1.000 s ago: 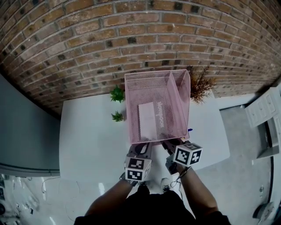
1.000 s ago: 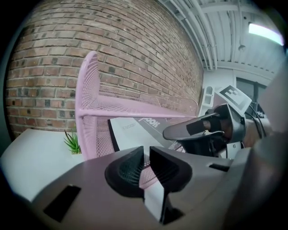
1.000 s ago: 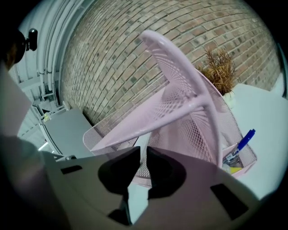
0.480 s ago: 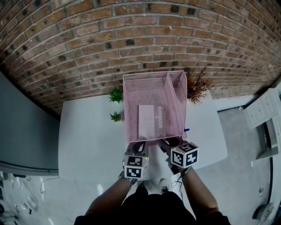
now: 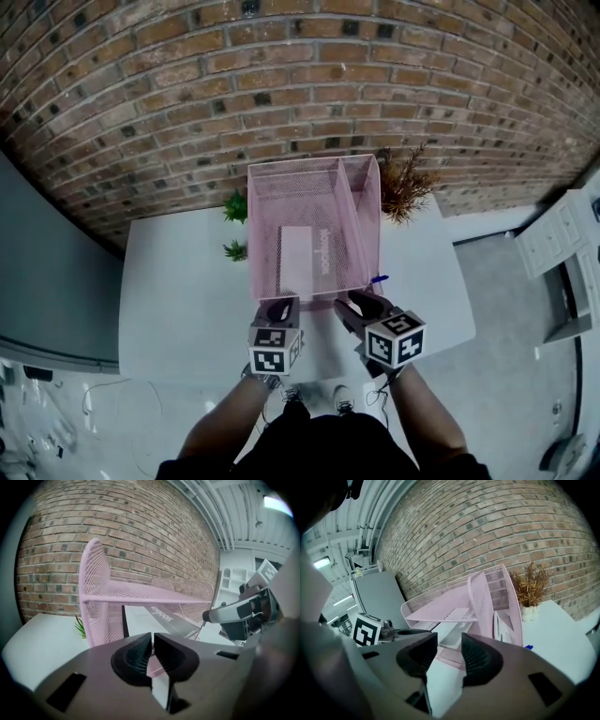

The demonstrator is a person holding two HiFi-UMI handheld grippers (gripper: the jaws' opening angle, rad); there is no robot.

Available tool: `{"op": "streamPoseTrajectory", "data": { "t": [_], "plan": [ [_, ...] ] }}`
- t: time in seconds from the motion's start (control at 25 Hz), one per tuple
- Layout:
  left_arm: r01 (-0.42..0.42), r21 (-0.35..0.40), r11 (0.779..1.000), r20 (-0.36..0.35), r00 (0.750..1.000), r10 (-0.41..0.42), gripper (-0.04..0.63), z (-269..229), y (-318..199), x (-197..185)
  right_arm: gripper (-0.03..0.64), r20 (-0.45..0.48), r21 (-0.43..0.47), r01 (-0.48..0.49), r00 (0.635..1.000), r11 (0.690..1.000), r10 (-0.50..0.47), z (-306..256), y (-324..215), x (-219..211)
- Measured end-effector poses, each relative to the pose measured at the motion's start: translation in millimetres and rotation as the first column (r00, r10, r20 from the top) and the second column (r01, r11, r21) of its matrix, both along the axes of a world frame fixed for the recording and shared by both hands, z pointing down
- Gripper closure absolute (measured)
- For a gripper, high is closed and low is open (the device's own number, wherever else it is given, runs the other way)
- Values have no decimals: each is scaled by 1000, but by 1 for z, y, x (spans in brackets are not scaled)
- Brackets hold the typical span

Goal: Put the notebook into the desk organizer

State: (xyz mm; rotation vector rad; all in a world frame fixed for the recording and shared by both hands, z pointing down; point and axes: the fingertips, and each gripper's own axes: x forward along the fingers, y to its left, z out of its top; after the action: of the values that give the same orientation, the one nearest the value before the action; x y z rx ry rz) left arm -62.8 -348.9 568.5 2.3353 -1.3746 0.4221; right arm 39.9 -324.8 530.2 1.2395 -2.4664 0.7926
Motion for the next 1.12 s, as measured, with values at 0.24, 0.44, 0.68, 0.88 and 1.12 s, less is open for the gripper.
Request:
{"op": "streamPoseTrajectory", "data": {
  "t": [0.24, 0.44, 0.68, 0.88, 1.12],
  "plan": [
    [65, 40, 997, -4, 998, -65, 574, -20, 20, 0, 467, -18, 93, 128, 992, 987, -127, -21, 18, -1],
    [149, 94, 984, -26, 989, -147, 574, -51, 50, -1, 561, -25, 199, 216, 976, 956, -216, -46, 36, -2],
    [257, 160, 953, -40, 967, -253, 575, -85, 100, 3, 612, -11, 283, 329, 940, 901, -340, -66, 66, -4],
    [320, 177, 931, -38, 947, -318, 589, -99, 145, 3, 614, 18, 310, 397, 906, 864, -423, -75, 92, -16],
    [351, 181, 919, -50, 936, -348, 589, -113, 188, -12, 614, 50, 323, 444, 874, 835, -484, -86, 125, -42]
  ]
}}
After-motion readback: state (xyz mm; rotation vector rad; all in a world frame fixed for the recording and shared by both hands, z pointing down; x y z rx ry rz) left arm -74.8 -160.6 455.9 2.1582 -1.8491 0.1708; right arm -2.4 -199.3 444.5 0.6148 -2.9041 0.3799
